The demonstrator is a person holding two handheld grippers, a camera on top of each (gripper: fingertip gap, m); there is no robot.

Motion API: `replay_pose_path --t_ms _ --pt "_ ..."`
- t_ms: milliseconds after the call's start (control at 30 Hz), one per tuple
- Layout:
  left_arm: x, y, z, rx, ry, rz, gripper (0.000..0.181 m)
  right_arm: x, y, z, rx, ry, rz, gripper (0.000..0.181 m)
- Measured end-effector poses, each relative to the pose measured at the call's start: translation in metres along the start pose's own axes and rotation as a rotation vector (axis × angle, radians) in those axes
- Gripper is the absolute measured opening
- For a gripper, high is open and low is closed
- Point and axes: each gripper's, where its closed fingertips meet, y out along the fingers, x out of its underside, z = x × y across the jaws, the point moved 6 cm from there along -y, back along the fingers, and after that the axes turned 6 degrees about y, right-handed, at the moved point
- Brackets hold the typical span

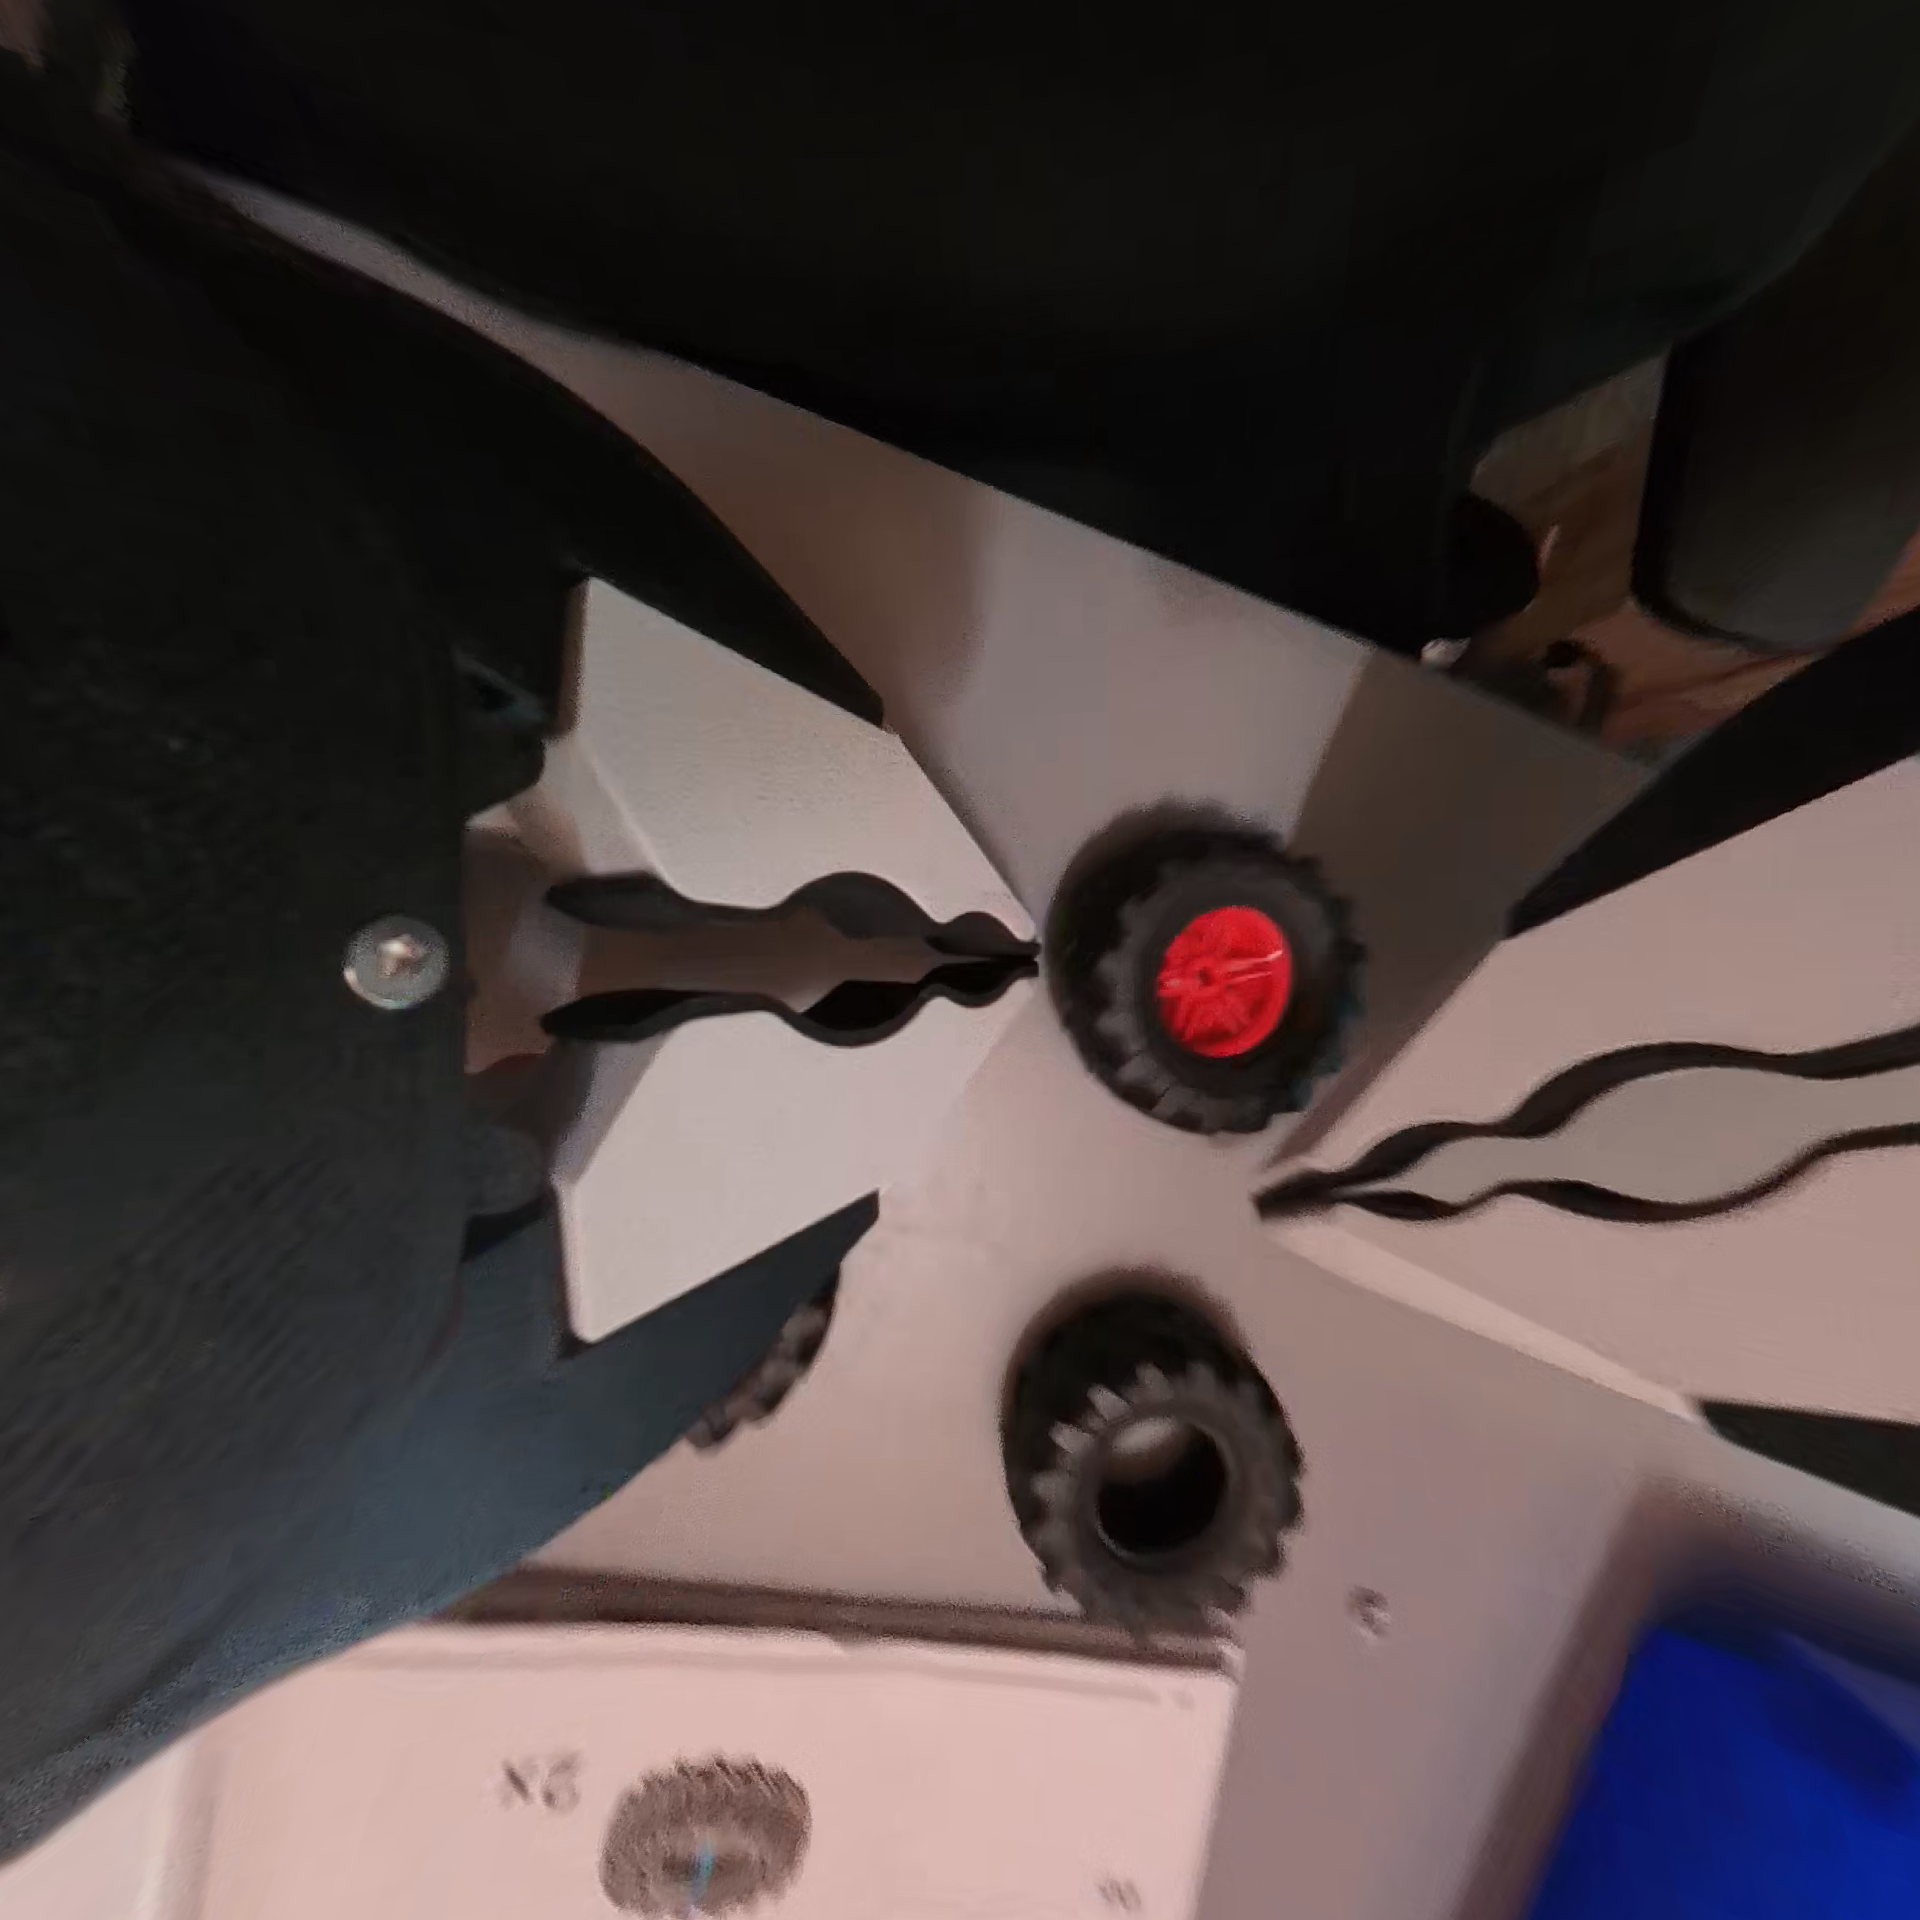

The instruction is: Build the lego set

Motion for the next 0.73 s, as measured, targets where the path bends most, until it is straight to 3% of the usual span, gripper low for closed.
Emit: replay_pose_path --t_ms 33,100,167,267,367,533,633,733 --pt "0.002 -0.001 -0.004 -0.024 -0.021 0.009 0.000 0.004 0.005 -0.002 0.028 0.026 -0.041 0.000" --pt "0.007 -0.012 -0.012 -0.070 -0.111 0.071 0.000 -0.004 -0.001 -0.004 0.110 0.037 0.024 0.006" --pt "0.011 -0.028 -0.012 -0.047 -0.211 0.192 0.000 -0.010 -0.012 -0.008 0.089 0.067 0.076 0.012" --pt "0.011 -0.044 0.011 0.164 -0.290 0.339 0.017 -0.016 -0.017 -0.007 0.078 0.011 0.112 0.028" --pt "0.017 -0.039 0.037 0.320 -0.328 0.290 0.039 -0.018 -0.003 -0.008 0.064 -0.083 0.051 0.044" --pt "0.020 -0.013 0.040 0.212 -0.339 0.173 0.043 -0.022 0.017 -0.007 0.086 -0.199 0.024 0.044" --pt "0.027 -0.005 0.014 0.043 -0.330 0.183 0.040 -0.019 0.012 0.013 0.253 -0.130 0.003 0.038" --pt "0.039 0.002 0.000 0.017 -0.329 0.159 0.043 -0.016 0.010 0.019 0.284 -0.061 -0.026 0.032"
